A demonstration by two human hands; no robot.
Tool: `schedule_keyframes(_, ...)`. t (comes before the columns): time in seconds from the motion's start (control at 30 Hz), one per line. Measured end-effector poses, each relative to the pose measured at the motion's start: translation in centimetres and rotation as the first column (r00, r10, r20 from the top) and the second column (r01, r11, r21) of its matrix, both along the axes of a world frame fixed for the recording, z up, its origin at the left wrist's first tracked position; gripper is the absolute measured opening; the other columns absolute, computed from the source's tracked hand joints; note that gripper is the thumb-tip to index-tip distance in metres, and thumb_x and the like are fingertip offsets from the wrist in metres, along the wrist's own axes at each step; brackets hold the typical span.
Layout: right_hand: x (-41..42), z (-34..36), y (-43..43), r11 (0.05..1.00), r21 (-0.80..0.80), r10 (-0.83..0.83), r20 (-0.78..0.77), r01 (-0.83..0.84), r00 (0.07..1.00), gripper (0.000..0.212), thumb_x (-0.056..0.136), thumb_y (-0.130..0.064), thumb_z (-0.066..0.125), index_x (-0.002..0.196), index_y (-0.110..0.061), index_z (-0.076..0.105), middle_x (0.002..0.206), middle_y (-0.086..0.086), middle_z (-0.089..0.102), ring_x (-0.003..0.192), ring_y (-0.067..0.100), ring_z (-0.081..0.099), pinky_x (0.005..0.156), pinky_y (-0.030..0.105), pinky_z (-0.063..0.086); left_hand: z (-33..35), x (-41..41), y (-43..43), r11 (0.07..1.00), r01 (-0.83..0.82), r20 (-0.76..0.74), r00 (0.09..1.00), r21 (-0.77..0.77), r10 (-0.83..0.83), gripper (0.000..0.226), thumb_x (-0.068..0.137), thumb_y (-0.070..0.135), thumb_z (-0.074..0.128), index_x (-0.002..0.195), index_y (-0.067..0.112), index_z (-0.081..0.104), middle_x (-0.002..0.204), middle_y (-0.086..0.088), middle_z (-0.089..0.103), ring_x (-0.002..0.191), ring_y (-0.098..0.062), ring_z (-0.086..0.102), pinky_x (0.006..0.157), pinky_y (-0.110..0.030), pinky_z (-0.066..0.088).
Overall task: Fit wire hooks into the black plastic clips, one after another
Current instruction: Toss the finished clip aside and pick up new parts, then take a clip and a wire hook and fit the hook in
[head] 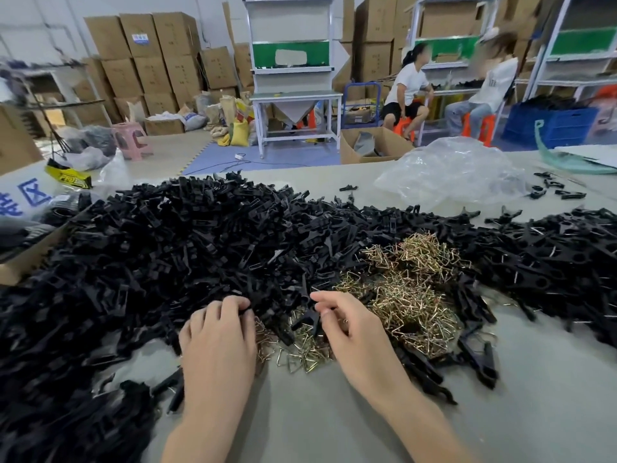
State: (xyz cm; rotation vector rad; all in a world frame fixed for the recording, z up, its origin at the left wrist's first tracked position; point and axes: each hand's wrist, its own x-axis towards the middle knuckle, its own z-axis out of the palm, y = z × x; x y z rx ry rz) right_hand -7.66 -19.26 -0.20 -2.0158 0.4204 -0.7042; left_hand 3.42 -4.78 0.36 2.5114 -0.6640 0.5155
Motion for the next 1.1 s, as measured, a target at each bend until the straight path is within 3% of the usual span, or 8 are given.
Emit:
schedule_keyframes(0.23,0.1,0.1,0.1,0.997,0.064,0.03,0.047,-0.033,0.998,0.033,0.104,-0.018,0.052,0.121,-0.046,0.061,0.111,-0.026,0.063,0.096,0.0,0.062,0.075,0.01,0.045,1.2,-0.4,0.0,0.964,0.051,-0.058,0.996,-0.263,-0.069,0.016,0.097,0.03,0.056,0.107,0.02,0.063,0.095,0.01,0.062,0.091,-0.017,0.055,0.089,-0.042,0.045)
schedule_keyframes(0.4,0.2,0.3,0.2,0.986,0.15,0.059,0.097,-0.073,0.994,0.028,0.103,-0.037,0.054,0.128,-0.049,0.059,0.119,-0.028,0.063,0.11,-0.003,0.061,0.089,0.011,0.047,2.2,-1.9,-0.9,0.796,0.097,-0.275,0.907,-0.598,-0.317,0.002,0.093,0.038,0.057,0.092,0.038,0.059,0.088,0.018,0.068,0.087,0.006,0.062,0.073,-0.009,0.045)
schedule_keyframes(0.5,0.2,0.4,0.1,0.967,0.205,0.135,0.081,-0.149,0.988,0.032,0.1,-0.05,0.054,0.132,-0.055,0.054,0.121,-0.025,0.065,0.111,-0.002,0.062,0.093,0.013,0.048,2.1,-3.0,-1.6,0.749,0.171,-0.323,0.825,-0.64,-0.464,0.005,0.095,0.028,0.061,0.091,0.03,0.064,0.079,0.019,0.067,0.065,0.004,0.058,0.06,-0.008,0.043)
schedule_keyframes(0.6,0.3,0.5,-0.1,0.967,0.206,0.139,0.074,-0.151,0.988,0.023,0.099,-0.045,0.06,0.12,-0.053,0.062,0.105,-0.005,0.074,0.095,0.011,0.069,0.088,0.028,0.055,1.8,-3.3,-2.1,0.722,0.184,-0.37,0.759,-0.667,-0.535,0.009,0.096,0.02,0.06,0.089,0.024,0.064,0.067,0.018,0.061,0.053,0.005,0.048,0.052,-0.009,0.039)
schedule_keyframes(0.73,0.3,0.6,-0.4,0.957,0.261,0.097,0.124,-0.127,0.987,0.017,0.095,-0.03,0.069,0.107,-0.043,0.07,0.095,-0.015,0.074,0.089,0.007,0.069,0.084,0.022,0.054,1.5,-3.0,-2.4,0.685,0.106,-0.402,0.741,-0.721,-0.538,0.013,0.096,0.023,0.059,0.085,0.018,0.062,0.07,0.006,0.065,0.058,-0.001,0.052,0.056,-0.011,0.041)
schedule_keyframes(0.83,0.3,0.7,-0.6,0.939,0.331,0.048,0.157,-0.098,0.986,0.012,0.094,-0.029,0.071,0.103,-0.037,0.073,0.094,-0.011,0.075,0.088,0.01,0.07,0.084,0.026,0.057,1.3,-2.5,-2.1,0.629,-0.017,-0.435,0.736,-0.777,-0.518,0.019,0.094,0.033,0.06,0.084,0.017,0.061,0.086,-0.012,0.068,0.073,-0.02,0.06,0.071,-0.031,0.047)
schedule_keyframes(0.97,0.1,1.1,-0.8,0.905,0.417,-0.007,0.205,-0.081,0.979,0.013,0.09,-0.024,0.075,0.101,-0.03,0.075,0.091,-0.005,0.076,0.085,0.013,0.072,0.075,0.018,0.055,1.1,-1.5,-1.7,0.669,0.0,-0.384,0.82,-0.743,-0.425,0.017,0.093,0.031,0.067,0.08,0.021,0.06,0.084,-0.009,0.07,0.079,-0.028,0.065,0.071,-0.035,0.051)
schedule_keyframes(1.1,0.1,1.2,-0.8,0.898,0.429,0.013,0.19,-0.095,0.982,0.019,0.092,-0.018,0.073,0.106,-0.031,0.075,0.093,-0.012,0.077,0.086,0.005,0.074,0.074,0.01,0.052,0.9,-1.8,-2.0,0.698,0.064,-0.368,0.814,-0.713,-0.45,0.01,0.091,0.024,0.07,0.086,0.025,0.061,0.078,0.005,0.069,0.067,-0.006,0.061,0.063,-0.014,0.046)
